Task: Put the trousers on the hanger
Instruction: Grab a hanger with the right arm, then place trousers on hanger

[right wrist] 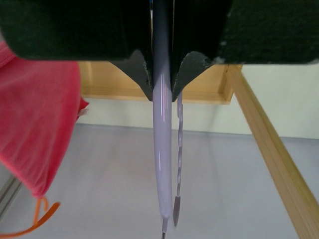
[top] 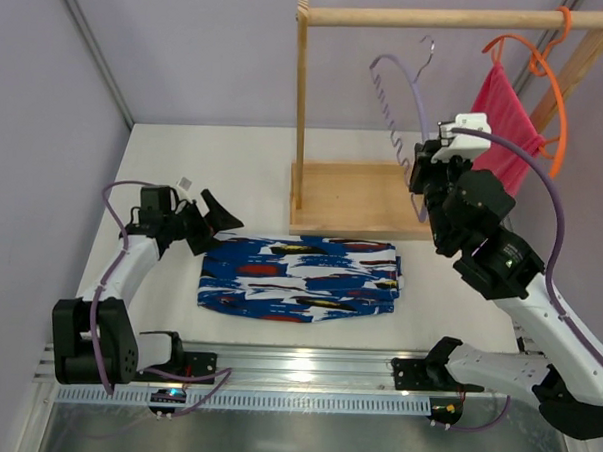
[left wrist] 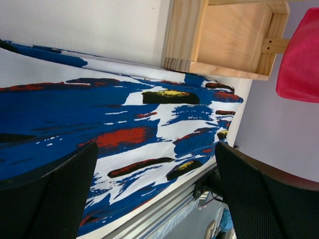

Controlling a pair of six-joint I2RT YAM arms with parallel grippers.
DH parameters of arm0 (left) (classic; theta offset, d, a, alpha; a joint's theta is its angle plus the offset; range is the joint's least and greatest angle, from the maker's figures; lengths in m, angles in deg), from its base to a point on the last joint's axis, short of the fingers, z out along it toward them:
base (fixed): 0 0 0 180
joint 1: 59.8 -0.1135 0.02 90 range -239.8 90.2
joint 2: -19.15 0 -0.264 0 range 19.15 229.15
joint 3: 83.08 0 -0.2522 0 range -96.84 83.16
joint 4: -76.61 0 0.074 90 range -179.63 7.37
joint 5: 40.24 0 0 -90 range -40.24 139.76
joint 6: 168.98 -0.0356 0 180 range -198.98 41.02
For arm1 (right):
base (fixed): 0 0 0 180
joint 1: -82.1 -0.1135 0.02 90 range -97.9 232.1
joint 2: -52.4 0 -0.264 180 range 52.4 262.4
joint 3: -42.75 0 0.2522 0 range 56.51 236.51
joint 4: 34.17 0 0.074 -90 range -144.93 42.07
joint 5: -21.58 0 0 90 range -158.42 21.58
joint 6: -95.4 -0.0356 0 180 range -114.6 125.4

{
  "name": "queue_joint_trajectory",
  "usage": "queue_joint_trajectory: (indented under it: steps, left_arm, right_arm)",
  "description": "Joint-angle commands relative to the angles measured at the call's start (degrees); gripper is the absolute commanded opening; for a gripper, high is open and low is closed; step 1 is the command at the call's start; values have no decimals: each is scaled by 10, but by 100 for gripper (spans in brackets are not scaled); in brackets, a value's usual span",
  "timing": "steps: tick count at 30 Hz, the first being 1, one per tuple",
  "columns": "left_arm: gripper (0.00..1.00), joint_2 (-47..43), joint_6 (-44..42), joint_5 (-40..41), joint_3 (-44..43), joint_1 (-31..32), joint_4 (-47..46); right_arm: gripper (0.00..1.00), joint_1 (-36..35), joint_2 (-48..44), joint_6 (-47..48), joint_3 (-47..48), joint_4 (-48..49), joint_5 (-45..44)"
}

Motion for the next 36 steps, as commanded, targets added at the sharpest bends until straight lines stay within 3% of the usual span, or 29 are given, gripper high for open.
queue_joint_trajectory:
  steps: [1,7,10,15,24,33,36]
  left_arm:
    - [100,11,2,-4,1,1,-25]
    - [98,11,2,-9,3,19,-30]
    - [98,-1,-5,15,-8,76,-22]
    - [96,-19,57,9,-6,152,-80]
    - [91,-3,154,-1,-1,249,-260]
    - [89,88,219,9,-3,309,-396]
    - [88,124,249,6,-13,320,-447]
  right_arm:
    - [4,-27,-39,-128,-98,-52,37]
    - [4,-92,-94,-276,-255,-66,10]
    - [4,-114,-101,-334,-302,-64,-2]
    - [4,-166,-74,-403,-359,-71,4]
    - [4,-275,-51,-473,-467,-17,-11]
    - [7,-296,-29,-501,-504,33,0]
    - [14,-298,-29,-501,-511,37,-2]
